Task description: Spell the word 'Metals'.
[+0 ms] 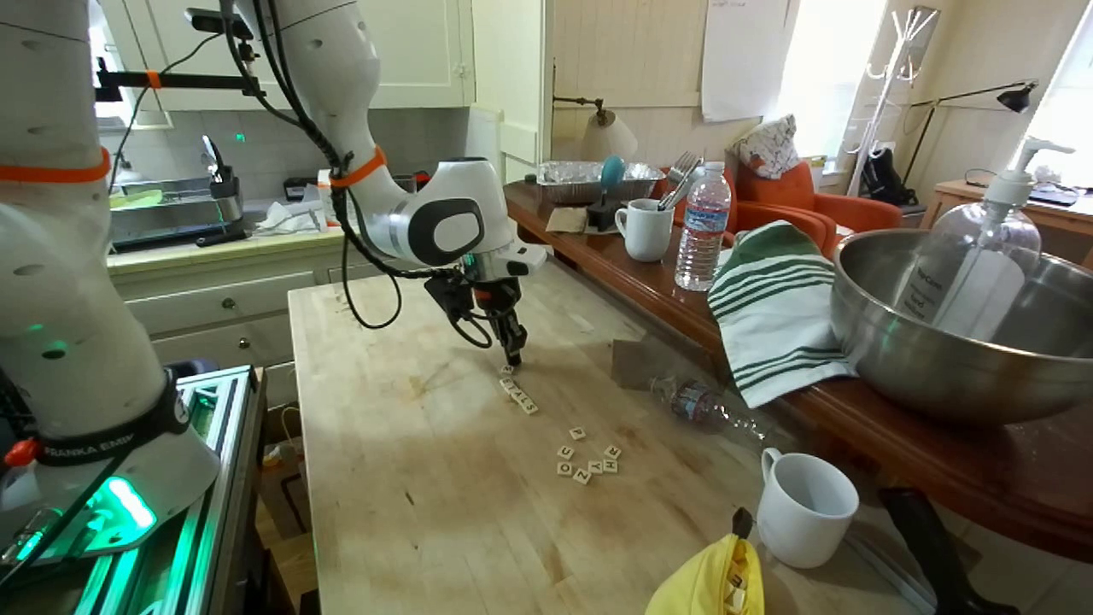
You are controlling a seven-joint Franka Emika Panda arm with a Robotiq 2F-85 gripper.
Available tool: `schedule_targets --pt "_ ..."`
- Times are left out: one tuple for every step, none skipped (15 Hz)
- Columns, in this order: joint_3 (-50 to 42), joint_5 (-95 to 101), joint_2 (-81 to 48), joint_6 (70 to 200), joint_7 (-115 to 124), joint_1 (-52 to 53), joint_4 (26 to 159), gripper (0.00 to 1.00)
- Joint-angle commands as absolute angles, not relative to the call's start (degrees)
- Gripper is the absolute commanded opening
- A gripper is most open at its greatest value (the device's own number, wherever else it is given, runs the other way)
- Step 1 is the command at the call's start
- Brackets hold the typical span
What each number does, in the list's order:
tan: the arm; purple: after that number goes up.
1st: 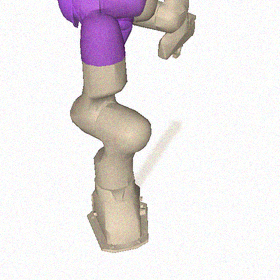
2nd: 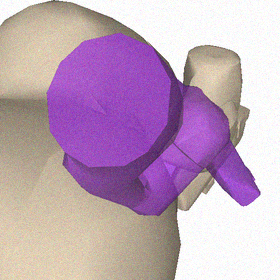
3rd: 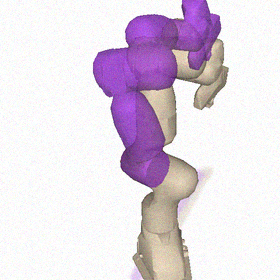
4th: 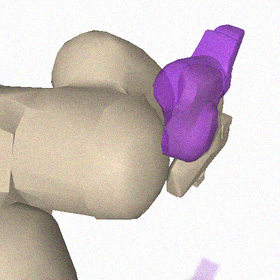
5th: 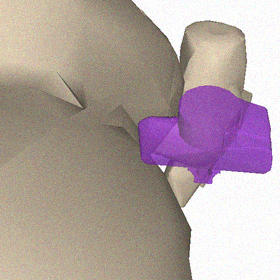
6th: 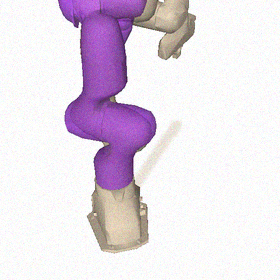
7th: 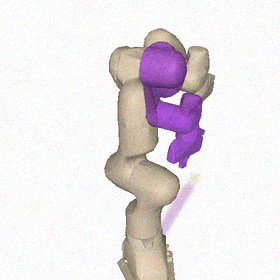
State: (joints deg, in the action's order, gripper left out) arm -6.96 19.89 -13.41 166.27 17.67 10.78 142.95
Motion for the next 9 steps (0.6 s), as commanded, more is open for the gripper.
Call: schedule_targets --pt "-6.81 19.47 -12.24 167.75 15.01 9.85 144.57 0.0" --pt "-6.98 19.74 -12.01 167.81 14.69 9.8 144.73 0.0" --pt "-6.99 19.8 -11.78 167.56 14.31 9.66 144.85 0.0" --pt "-7.1 20.01 -11.53 167.54 14.02 9.57 145.02 0.0" --pt "-7.07 20.03 -11.32 167.35 13.59 9.42 145.16 0.0" --pt "-7.04 19.97 -11.12 167.23 13.32 9.27 145.31 0.0" --pt "-6.88 19.75 -10.96 167.15 12.89 9.05 145.45 0.0" --pt "-6.82 19.72 -10.85 167.05 12.48 8.87 145.55 0.0" --pt "-6.75 19.74 -10.68 166.83 12.1 8.72 145.74 0.0"
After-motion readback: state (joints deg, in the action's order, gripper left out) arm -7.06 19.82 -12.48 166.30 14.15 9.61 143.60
